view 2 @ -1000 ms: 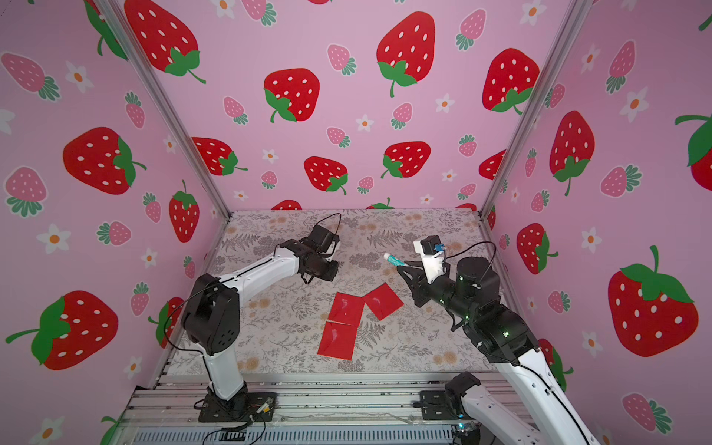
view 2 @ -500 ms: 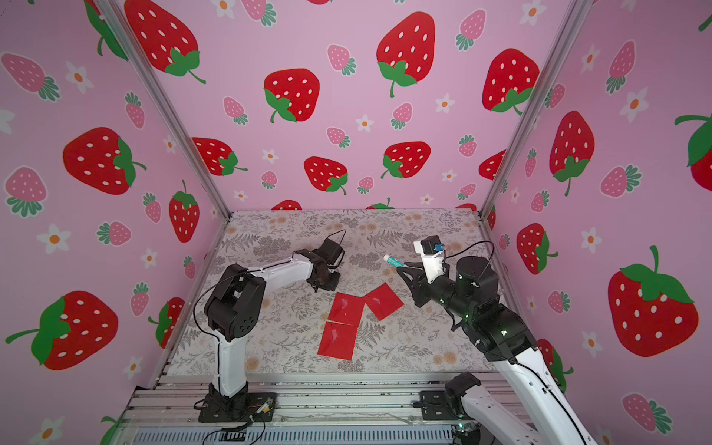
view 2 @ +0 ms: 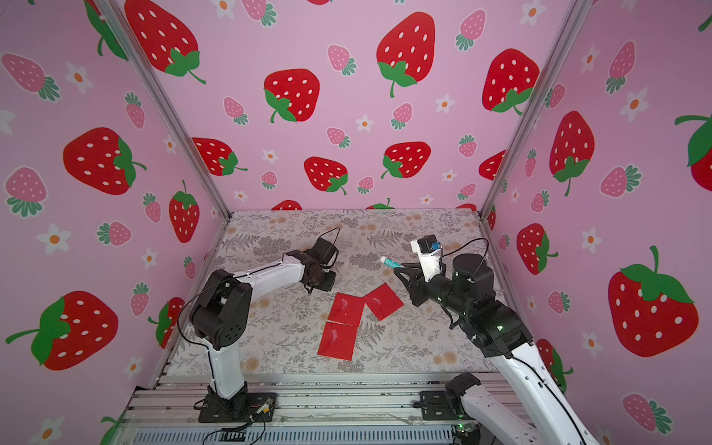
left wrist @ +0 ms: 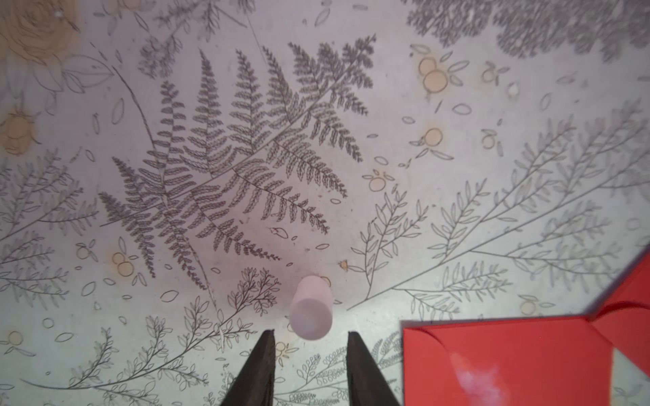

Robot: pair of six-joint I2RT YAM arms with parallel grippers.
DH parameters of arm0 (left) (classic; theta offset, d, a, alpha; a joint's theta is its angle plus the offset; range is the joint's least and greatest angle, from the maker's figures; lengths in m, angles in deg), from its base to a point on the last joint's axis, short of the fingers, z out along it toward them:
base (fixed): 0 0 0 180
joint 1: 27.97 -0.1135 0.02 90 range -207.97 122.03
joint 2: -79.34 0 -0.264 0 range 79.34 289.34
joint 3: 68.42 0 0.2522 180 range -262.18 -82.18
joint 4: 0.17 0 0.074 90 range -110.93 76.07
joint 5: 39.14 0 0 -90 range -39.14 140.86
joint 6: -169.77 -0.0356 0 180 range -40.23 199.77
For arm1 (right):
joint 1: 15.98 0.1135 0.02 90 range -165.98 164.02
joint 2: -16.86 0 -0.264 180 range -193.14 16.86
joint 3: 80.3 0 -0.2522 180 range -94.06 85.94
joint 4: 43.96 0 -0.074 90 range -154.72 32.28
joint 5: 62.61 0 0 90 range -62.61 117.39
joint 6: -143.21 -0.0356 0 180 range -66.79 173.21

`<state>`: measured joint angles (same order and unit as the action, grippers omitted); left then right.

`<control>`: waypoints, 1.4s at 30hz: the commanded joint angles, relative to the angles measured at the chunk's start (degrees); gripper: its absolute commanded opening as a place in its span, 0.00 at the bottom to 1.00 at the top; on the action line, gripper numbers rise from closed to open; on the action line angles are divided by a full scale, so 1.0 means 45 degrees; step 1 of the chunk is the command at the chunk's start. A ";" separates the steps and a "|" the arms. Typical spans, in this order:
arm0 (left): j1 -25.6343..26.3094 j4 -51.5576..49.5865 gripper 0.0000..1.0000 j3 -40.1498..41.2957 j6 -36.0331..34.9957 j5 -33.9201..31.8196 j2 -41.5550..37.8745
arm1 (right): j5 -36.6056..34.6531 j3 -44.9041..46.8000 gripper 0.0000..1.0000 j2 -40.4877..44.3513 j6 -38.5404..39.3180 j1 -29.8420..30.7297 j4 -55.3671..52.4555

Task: Seal the envelope with a glue stick
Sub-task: Pick up the lid from the center of the board.

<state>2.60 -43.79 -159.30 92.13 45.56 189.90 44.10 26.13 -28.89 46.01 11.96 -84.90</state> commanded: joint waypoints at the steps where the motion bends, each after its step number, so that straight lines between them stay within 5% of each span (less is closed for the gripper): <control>1: -0.0244 0.0101 0.35 0.0078 0.0184 0.0710 -0.0210 | 0.0252 -0.0124 0.00 0.0003 -0.0202 -0.0057 0.0283; 10: -0.0395 -0.0730 0.35 -0.1225 0.0158 0.1177 0.0907 | 0.0222 -0.0185 0.00 -0.0025 -0.0236 -0.0057 0.0239; 32: -0.0460 -0.0900 0.14 -0.1407 0.0094 0.1084 0.0487 | 0.0253 -0.0263 0.00 -0.0107 -0.0177 -0.0057 0.0239; 38: -0.0447 -0.0075 0.08 -0.1090 0.0240 0.2829 -0.1976 | 0.0239 -0.0283 0.00 0.0024 -0.0196 -0.0057 0.0541; 42: -0.0445 0.1051 0.01 -0.1005 0.0458 0.5399 -0.3948 | 0.0560 -0.0108 0.00 0.0335 -0.0255 -0.0057 0.1378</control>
<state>0.70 -43.64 -163.43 93.42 59.97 177.79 44.98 26.13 -29.05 45.42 11.96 -83.21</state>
